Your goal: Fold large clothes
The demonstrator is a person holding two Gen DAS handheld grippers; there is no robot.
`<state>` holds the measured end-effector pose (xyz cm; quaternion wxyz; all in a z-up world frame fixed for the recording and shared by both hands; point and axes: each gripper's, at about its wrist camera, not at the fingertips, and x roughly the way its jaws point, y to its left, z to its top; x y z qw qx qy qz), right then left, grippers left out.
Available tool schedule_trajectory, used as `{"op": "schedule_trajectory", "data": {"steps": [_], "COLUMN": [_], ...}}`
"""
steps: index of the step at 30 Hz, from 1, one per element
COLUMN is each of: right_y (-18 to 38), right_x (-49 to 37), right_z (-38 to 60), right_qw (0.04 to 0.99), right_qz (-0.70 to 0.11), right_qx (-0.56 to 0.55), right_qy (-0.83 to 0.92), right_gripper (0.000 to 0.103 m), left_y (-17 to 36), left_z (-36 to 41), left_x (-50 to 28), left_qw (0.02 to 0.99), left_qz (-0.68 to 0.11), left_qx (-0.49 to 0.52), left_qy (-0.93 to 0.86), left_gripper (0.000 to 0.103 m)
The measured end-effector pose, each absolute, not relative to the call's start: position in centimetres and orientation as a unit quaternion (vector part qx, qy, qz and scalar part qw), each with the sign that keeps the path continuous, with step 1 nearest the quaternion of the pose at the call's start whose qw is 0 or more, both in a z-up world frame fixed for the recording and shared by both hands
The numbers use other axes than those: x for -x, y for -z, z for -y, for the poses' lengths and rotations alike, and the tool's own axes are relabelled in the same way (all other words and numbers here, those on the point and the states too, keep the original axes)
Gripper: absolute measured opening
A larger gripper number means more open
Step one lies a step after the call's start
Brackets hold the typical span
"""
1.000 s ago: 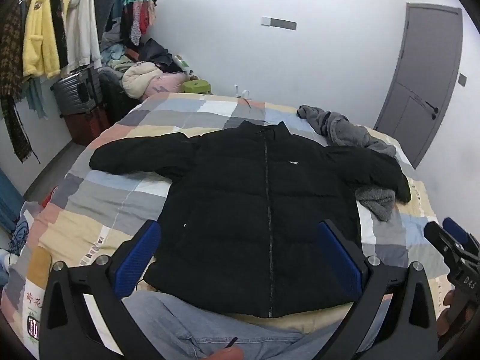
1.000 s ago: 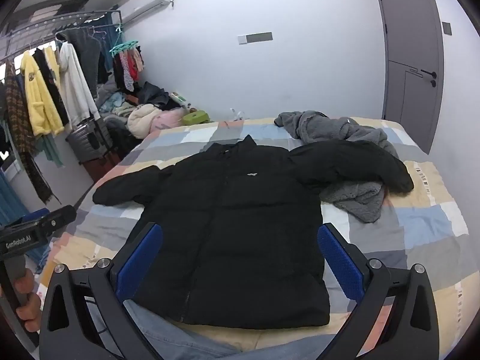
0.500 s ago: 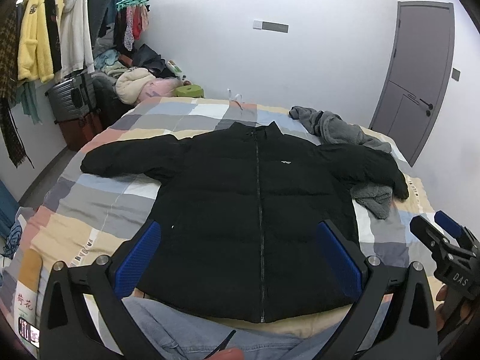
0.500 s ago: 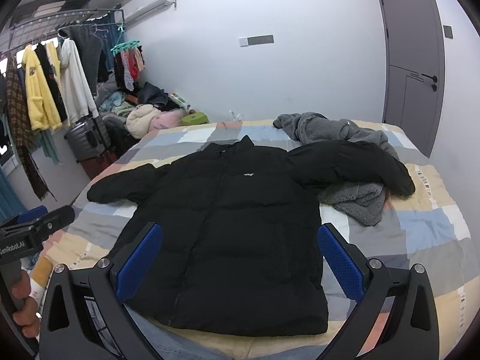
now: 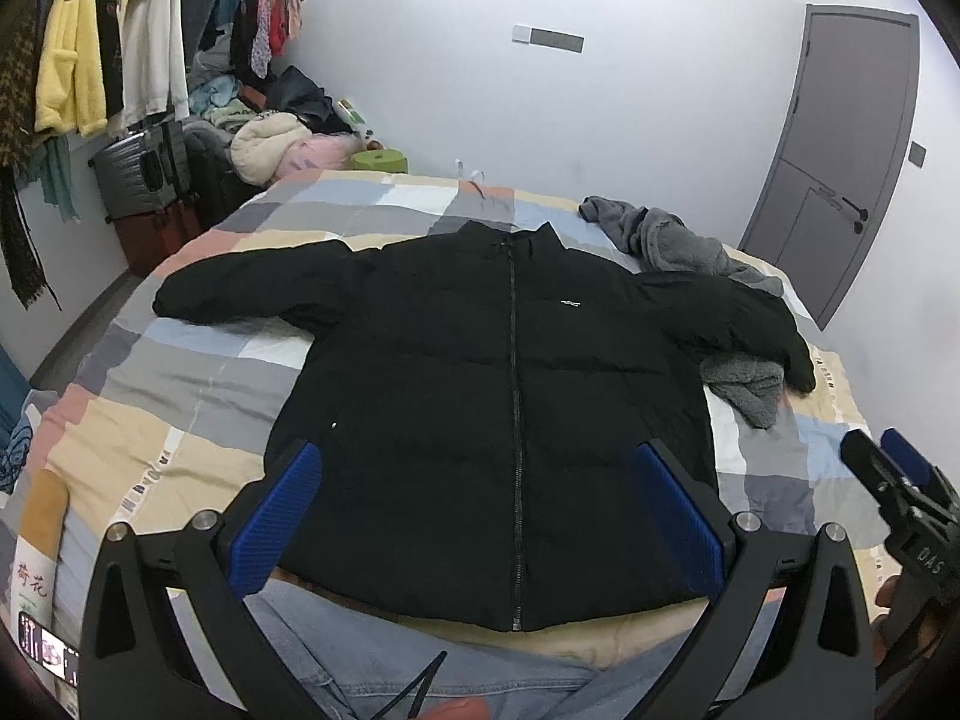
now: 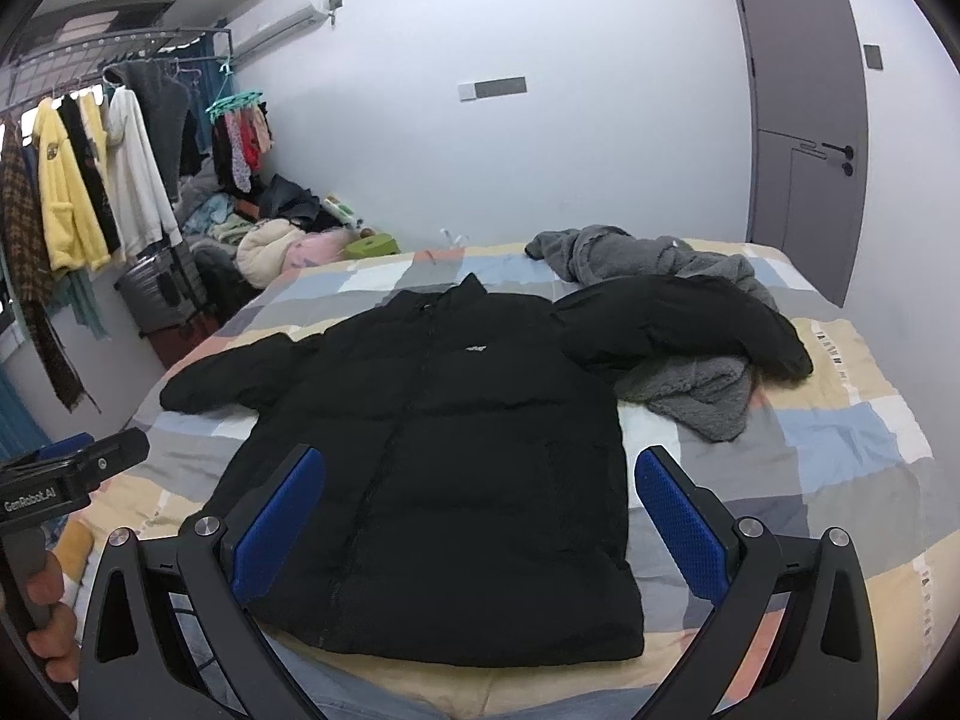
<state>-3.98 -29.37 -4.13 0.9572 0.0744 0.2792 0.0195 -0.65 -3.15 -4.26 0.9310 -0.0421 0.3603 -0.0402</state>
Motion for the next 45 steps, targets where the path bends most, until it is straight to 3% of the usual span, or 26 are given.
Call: {"op": "schedule_trajectory", "data": {"steps": [26, 45], "right_y": [5.0, 5.2], "right_x": [4.4, 1.8], "right_z": [29.8, 31.6], "right_qw": [0.955, 0.955], "right_qz": [-0.285, -0.285], "right_qx": [-0.079, -0.073], "right_qy": [-0.003, 0.019], "right_gripper": [0.103, 0.103], "left_y": [3.7, 2.2], "left_z": [4.9, 3.9], "left_x": [1.5, -3.1], "left_qw": [0.936, 0.946], "left_qz": [-0.349, -0.321], "left_qx": [0.022, -0.001], "left_qy": [0.046, 0.047], "left_gripper": [0.103, 0.103]}}
